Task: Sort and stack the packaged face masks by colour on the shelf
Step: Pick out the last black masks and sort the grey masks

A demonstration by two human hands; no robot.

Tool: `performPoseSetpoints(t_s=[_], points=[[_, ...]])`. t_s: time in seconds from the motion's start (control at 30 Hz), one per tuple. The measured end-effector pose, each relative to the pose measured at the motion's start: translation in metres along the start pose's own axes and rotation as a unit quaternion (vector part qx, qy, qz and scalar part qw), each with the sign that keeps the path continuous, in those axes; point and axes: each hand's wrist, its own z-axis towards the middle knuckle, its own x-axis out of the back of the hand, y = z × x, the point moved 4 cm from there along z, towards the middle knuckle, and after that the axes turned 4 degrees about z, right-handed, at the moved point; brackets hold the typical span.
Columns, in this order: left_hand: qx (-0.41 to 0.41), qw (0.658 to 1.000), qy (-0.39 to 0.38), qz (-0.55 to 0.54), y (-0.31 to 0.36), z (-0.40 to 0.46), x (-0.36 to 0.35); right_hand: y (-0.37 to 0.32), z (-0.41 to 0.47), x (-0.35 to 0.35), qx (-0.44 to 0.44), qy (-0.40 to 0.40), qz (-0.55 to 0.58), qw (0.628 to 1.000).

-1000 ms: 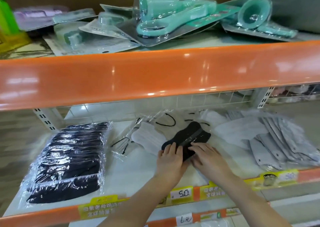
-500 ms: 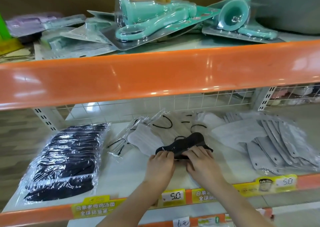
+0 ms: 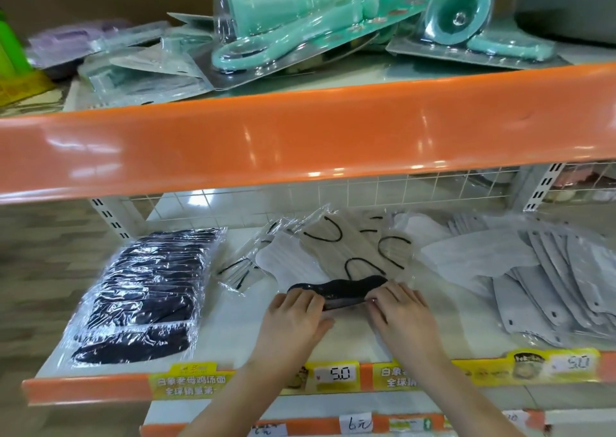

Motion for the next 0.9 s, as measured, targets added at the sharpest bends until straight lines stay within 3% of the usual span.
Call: performPoseSetpoints(t_s=[0.37,0.6,0.73,0.9], points=[[0.072,0.996,0.043,0.022,-0.027,-0.005,0.035,-0.017,0.009,-0.002,0.023,0.020,0.038,0.999],[0.108,0.990,0.080,0.048,-0.088,-0.030,0.062,-0.083,0.025,-0.023,0.011,-0.015,0.120,0.993],[0.110,0.986,0.097,0.074,-0.133,-0.053,0.081,-0.131,0.036,-0.035,0.046,-0.041,0.155,0.986],[0.126,0.979,0.123,0.097,-0.186,-0.085,0.102,-0.188,0.049,-0.047,0.089,-0.016,0.158,0.983]])
